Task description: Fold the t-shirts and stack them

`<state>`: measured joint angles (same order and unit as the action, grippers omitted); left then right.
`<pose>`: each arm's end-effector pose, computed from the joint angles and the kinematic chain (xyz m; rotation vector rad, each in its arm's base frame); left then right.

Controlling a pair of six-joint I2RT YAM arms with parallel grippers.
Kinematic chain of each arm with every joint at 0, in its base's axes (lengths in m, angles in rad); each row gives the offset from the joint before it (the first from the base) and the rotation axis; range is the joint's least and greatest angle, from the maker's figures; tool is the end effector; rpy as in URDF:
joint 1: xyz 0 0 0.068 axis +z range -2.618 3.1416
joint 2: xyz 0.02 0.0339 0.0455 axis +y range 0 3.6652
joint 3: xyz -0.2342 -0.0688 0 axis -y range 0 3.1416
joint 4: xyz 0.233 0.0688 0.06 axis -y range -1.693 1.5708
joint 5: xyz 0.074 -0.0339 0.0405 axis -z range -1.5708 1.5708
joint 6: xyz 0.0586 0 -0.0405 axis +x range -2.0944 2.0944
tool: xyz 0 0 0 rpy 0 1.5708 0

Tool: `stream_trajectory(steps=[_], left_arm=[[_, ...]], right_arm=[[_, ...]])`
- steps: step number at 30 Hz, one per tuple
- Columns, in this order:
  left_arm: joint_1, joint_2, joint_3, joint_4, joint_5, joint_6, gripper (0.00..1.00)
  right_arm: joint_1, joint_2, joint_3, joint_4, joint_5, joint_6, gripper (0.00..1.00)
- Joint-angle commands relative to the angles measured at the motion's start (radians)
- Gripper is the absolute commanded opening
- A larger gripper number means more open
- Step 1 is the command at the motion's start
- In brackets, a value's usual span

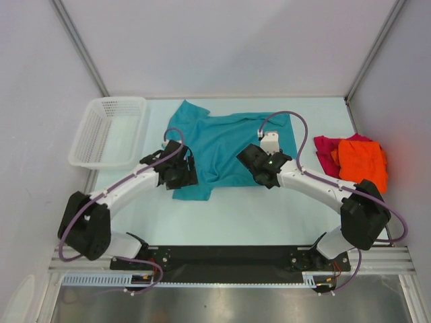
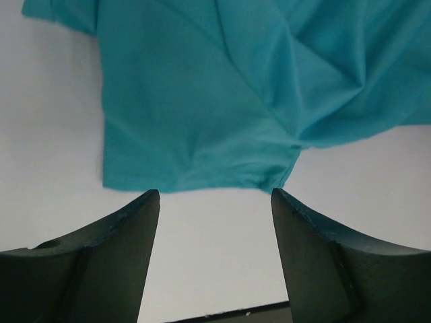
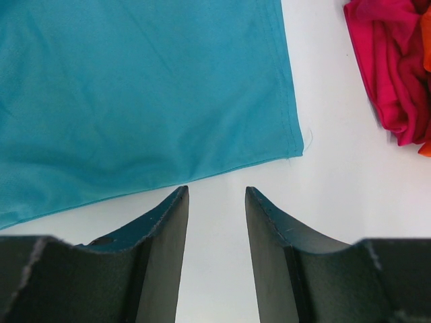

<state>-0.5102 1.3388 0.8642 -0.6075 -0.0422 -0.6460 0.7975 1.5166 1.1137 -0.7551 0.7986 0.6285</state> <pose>0.2308 -0.1263 0.1713 -0.1968 2.6847 -0.3192 0.2335 0.1791 0.2060 0.0083 2.2990 -0.4173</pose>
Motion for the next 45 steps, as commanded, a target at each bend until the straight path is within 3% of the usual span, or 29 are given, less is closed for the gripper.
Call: stream_trajectory(steps=[1,7,13,21,28,37,45], left_arm=[[0.009,0.117,0.101,0.083,-0.033,0.040,0.72],[0.021,0.264,0.118,0.138,0.011,0.037,0.72],[0.019,0.257,0.072,0.157,0.033,0.009,0.71],[-0.022,0.044,-0.140,0.123,0.119,-0.096,0.71],[-0.044,-0.176,-0.287,0.078,0.073,-0.172,0.71],[-0.044,-0.061,-0.035,0.020,0.002,-0.095,0.71],[-0.039,0.190,0.136,0.083,-0.002,-0.046,0.71]], right_arm=[[0.002,-0.021,0.020,-0.016,0.045,0.019,0.45],[-0.017,-0.029,0.018,-0.013,0.039,0.000,0.45],[-0.050,-0.053,0.005,0.005,0.028,-0.038,0.45],[-0.078,-0.091,-0.020,0.036,0.010,-0.064,0.45],[-0.081,-0.127,-0.051,0.054,-0.013,-0.069,0.44],[-0.049,-0.151,-0.046,0.031,-0.001,-0.024,0.44],[-0.043,-0.136,-0.035,0.020,0.002,-0.018,0.44]])
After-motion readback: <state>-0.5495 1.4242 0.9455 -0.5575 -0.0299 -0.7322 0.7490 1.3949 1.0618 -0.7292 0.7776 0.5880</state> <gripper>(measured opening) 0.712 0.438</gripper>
